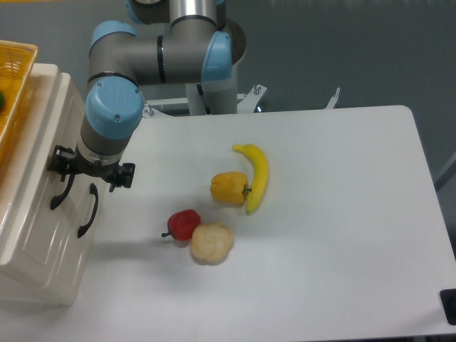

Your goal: Slide the top white drawer open

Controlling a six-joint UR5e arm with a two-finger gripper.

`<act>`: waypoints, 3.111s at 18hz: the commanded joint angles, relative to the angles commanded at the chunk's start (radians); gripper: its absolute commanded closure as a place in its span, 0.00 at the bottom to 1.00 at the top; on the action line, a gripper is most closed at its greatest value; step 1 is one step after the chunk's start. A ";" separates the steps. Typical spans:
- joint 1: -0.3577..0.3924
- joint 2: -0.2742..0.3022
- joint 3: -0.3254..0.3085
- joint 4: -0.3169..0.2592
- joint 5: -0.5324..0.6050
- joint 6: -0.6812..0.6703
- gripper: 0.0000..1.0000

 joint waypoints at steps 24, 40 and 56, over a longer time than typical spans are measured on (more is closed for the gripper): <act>0.011 -0.008 -0.002 0.000 0.086 0.002 0.00; 0.075 0.000 0.006 0.000 0.089 0.035 0.00; 0.147 0.005 0.015 -0.002 0.123 0.055 0.00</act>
